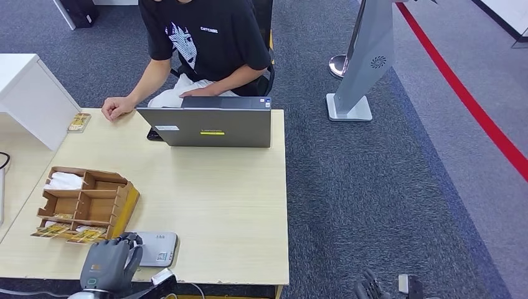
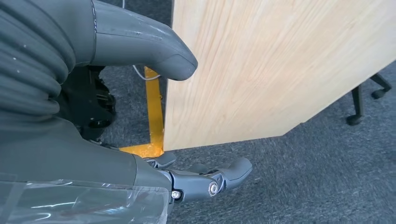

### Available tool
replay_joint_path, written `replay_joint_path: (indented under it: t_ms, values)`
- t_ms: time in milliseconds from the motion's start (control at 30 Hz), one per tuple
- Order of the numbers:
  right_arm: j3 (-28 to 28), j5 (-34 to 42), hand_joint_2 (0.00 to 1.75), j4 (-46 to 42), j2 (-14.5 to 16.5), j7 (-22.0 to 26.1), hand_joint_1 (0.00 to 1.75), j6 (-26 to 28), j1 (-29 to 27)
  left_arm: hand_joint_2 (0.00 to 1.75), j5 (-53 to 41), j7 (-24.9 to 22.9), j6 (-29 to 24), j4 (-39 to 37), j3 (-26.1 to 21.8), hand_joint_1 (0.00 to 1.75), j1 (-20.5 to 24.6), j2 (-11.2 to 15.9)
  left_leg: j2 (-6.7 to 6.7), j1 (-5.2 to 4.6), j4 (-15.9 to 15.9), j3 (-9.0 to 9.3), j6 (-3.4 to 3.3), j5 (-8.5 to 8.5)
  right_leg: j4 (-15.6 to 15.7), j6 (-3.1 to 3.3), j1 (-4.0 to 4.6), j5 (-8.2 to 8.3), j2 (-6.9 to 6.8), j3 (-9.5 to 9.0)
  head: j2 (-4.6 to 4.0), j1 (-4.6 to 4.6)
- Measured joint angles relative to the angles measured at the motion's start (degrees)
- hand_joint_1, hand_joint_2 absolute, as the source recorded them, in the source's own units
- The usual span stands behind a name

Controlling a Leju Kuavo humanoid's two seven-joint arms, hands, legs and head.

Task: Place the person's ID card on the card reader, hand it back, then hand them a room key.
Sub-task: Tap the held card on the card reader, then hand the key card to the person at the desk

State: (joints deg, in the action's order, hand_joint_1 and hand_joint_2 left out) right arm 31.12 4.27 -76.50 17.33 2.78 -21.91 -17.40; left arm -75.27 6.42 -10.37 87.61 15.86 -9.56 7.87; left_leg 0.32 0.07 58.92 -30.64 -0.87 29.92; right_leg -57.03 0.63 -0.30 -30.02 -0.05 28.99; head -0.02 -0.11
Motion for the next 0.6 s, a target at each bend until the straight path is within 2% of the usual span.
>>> replay_joint_path:
  t_ms: [167, 333, 467, 600]
  values:
    - [0.0, 0.5, 1.75, 0.2, 0.0, -1.5, 0.0, 2.3, -1.6, 1.75, 0.6, 2.5, 0.4, 7.4, 0.0, 1.75, 1.3, -0.5, -0.09, 0.0, 0.0, -0.08, 0.0, -0.01, 0.0, 0.0, 0.0, 0.01, -0.09, 0.11, -0.01, 0.01]
    - [0.0, -0.4, 1.75, 0.8, 0.0, -1.4, 0.0, 2.2, -2.5, 1.75, -0.5, 2.1, 3.0, 15.0, -0.1, 1.75, 7.1, -0.8, -0.1, 0.01, 0.0, -0.17, 0.03, -0.04, 0.0, -0.03, 0.03, 0.06, -0.09, 0.14, 0.0, 0.0]
    - [0.0, -3.1, 1.75, 1.9, 0.0, -1.4, 0.0, 1.4, -1.8, 1.75, -2.8, -0.5, 5.5, 15.6, -0.2, 1.75, 14.1, -0.1, -0.13, 0.04, 0.1, -0.27, -0.02, -0.18, 0.0, -0.04, 0.06, 0.16, -0.16, 0.2, 0.0, 0.0]
    - [0.3, -6.1, 1.75, 4.1, 0.0, -0.6, 0.0, 0.0, -0.2, 1.75, -3.5, -2.1, 8.5, 11.7, -0.9, 1.75, 23.1, 1.9, -0.11, 0.04, 0.1, -0.3, 0.03, -0.3, -0.1, 0.05, 0.08, 0.28, -0.14, 0.26, 0.0, -0.02]
